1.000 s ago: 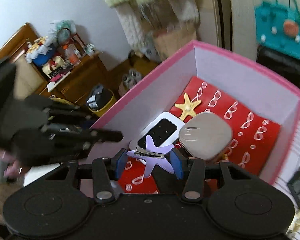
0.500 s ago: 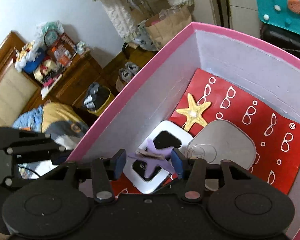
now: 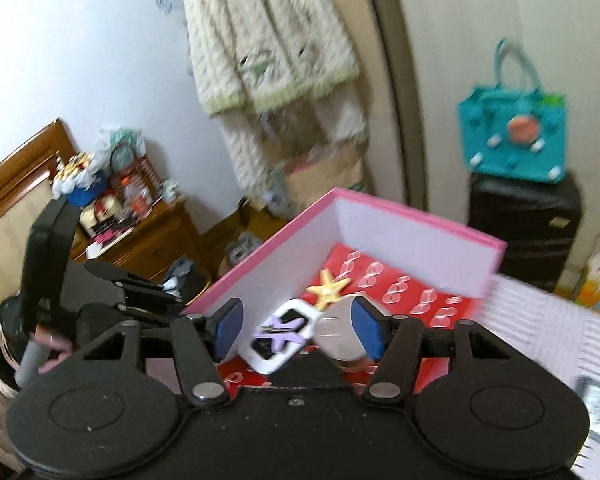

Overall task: Organize rigid objects
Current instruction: 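Carry the purple star keychain into the box and release onto the Wi-Fi device, then return the right gripper to the bed and grasp the white charger cube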

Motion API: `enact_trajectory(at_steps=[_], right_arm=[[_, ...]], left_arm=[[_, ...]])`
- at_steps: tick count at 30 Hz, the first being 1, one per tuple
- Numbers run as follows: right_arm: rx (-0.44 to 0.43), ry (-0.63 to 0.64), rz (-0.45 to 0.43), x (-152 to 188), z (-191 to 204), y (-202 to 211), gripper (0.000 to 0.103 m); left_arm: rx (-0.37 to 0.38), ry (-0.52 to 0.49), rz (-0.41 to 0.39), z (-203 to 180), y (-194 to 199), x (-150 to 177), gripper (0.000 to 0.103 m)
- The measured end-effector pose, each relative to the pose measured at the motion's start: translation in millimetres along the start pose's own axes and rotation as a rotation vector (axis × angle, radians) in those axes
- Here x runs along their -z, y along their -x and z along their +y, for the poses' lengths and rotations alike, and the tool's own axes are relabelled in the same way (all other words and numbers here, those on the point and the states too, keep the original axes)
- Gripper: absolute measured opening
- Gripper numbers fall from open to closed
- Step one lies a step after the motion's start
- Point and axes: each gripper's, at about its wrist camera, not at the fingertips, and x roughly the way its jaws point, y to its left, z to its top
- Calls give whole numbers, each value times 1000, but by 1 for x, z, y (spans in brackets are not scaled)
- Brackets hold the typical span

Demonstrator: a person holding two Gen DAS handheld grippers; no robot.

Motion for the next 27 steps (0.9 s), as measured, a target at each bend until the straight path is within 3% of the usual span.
enact_trajectory(at_steps=[4, 11, 16, 23, 27], right_arm=[[90, 12, -88, 24, -18, 32, 85], [257, -6, -111, 86, -50, 46, 86], [356, -3, -60, 129, -60, 37, 86], [388, -114, -67, 156, -80, 23, 86], [324, -167, -99, 154, -88, 14, 81]], left_arm=[[0, -2, 2, 0, 0, 0, 10], [26, 1, 28, 4, -2, -6, 11], [31, -1, 29, 4, -3, -5, 11], [41, 14, 25, 5, -3, -3, 11], [47, 20, 22, 7, -2, -2, 11]])
